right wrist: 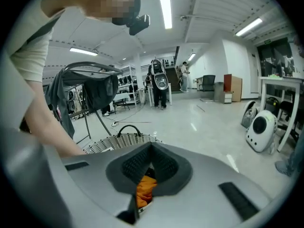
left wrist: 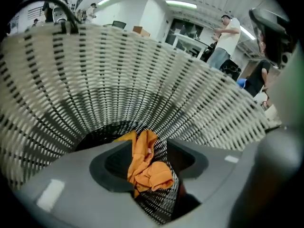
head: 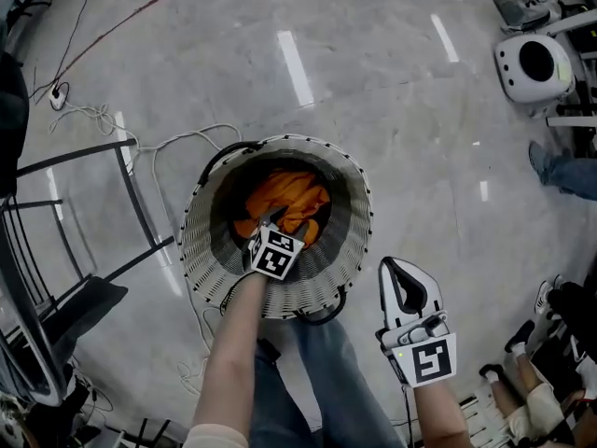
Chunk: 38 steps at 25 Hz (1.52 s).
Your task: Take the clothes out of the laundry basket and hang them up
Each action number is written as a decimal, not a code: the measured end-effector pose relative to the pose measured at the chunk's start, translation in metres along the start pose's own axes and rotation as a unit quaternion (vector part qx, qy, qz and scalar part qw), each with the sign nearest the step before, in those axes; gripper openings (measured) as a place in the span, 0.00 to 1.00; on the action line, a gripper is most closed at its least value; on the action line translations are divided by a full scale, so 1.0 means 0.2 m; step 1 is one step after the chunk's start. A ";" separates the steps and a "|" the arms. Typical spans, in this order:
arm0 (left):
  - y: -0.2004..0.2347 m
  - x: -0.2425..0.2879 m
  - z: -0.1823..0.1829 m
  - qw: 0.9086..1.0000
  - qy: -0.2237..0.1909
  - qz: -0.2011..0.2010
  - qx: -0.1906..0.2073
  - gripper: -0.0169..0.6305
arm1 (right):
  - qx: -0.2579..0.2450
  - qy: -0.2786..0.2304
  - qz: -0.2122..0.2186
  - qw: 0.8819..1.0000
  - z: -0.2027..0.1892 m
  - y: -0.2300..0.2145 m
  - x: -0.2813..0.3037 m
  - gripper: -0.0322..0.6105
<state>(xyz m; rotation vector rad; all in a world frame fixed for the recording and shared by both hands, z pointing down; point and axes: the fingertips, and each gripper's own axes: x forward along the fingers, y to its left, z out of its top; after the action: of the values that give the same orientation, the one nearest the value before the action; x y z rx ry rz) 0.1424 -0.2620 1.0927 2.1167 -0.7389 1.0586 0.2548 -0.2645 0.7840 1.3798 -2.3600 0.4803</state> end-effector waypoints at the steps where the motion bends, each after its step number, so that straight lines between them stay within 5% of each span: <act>1: 0.01 0.06 -0.03 1.000 0.008 -0.002 0.001 0.39 | 0.006 0.000 -0.001 1.000 -0.04 -0.01 0.01 0.05; 16: 0.19 0.63 -0.37 0.996 0.075 0.015 0.036 0.33 | 0.001 -0.002 -0.025 1.000 -0.39 -0.17 0.08 0.05; 19: 0.19 0.63 -0.38 0.994 0.091 0.033 0.054 0.14 | 0.003 -0.003 -0.026 1.000 -0.39 -0.17 0.06 0.05; 21: 0.18 0.60 -0.37 0.992 0.100 0.041 0.062 0.05 | 0.003 -0.001 -0.027 1.000 -0.36 -0.16 0.03 0.05; 24: 0.11 0.49 -0.32 0.994 0.092 0.032 0.056 0.05 | -0.001 -0.001 -0.027 1.000 -0.29 -0.13 -0.02 0.05; 29: 0.02 0.22 -0.18 0.999 0.042 0.018 0.009 0.05 | -0.006 -0.011 -0.025 1.000 -0.11 -0.05 -0.11 0.05; 38: -0.19 -0.46 0.08 0.999 -0.042 0.014 -0.010 0.05 | -0.015 -0.006 -0.031 0.999 0.16 0.14 -0.36 0.05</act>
<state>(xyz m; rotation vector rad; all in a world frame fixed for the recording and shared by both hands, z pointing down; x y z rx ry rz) 0.1297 -0.2338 0.9971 2.1508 -0.8182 0.9770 0.2588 -0.2124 0.7187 1.4416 -2.3179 0.4195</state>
